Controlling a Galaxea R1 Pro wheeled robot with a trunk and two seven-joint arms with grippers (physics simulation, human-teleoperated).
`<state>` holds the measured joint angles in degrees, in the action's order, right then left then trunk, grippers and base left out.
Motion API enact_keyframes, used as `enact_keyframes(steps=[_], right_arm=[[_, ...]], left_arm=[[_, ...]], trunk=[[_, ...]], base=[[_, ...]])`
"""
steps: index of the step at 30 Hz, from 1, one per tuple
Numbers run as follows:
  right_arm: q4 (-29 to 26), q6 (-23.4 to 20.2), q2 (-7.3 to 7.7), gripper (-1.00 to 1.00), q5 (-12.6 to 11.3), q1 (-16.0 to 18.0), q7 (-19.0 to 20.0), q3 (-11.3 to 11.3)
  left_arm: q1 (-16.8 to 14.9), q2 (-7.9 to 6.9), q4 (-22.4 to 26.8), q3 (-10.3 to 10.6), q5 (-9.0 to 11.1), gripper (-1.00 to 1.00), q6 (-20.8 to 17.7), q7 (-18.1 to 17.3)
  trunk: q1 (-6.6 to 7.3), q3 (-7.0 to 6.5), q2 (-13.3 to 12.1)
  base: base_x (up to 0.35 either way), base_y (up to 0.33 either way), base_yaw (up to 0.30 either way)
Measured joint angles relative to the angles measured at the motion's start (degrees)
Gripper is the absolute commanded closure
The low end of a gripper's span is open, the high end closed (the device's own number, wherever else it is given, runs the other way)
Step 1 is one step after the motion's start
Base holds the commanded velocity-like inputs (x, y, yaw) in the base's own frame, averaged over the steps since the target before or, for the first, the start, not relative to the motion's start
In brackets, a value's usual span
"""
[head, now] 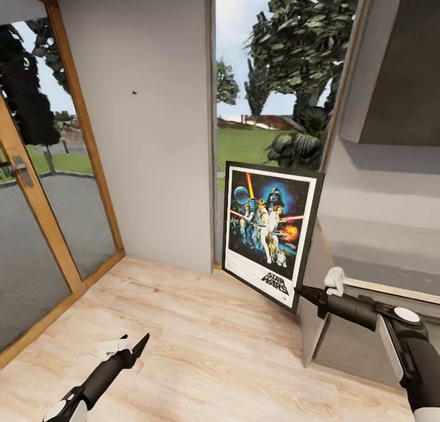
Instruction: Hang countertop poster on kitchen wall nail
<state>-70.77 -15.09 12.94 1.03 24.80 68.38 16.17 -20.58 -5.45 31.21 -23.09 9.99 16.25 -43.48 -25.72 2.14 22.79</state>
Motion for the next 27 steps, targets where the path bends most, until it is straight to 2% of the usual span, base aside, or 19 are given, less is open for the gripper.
enact_keyframes(steps=[3, 9, 16, 27], right_arm=[[0.0, 0.0, 0.00, 1.00, 0.0, 0.0, 0.0, 0.0], [-0.5, 0.0, -0.01, 1.00, 0.0, 0.0, 0.0, -0.1], [-0.8, 0.0, -0.01, 1.00, 0.0, 0.0, 0.0, -0.1], [-0.8, 0.0, -0.01, 1.00, 0.0, 0.0, 0.0, -0.1]], left_arm=[[0.0, 0.00, 0.0, 0.0, 0.0, -1.00, 0.0, 0.0], [0.0, -0.01, 0.0, 0.0, 0.0, -1.00, 0.0, 0.0], [0.0, -0.01, -0.1, 0.0, 0.0, -1.00, 0.1, 0.0], [0.0, 0.00, -0.1, 0.0, 0.0, -1.00, 0.0, -0.1]], trunk=[[0.00, 0.00, 0.0], [0.00, 0.00, 0.0], [-0.02, 0.00, 0.0], [0.00, 0.00, 0.0]], base=[[0.234, 0.230, 0.066], [0.223, 0.224, 0.258], [0.070, 0.063, 0.256], [0.215, 0.181, 0.018]])
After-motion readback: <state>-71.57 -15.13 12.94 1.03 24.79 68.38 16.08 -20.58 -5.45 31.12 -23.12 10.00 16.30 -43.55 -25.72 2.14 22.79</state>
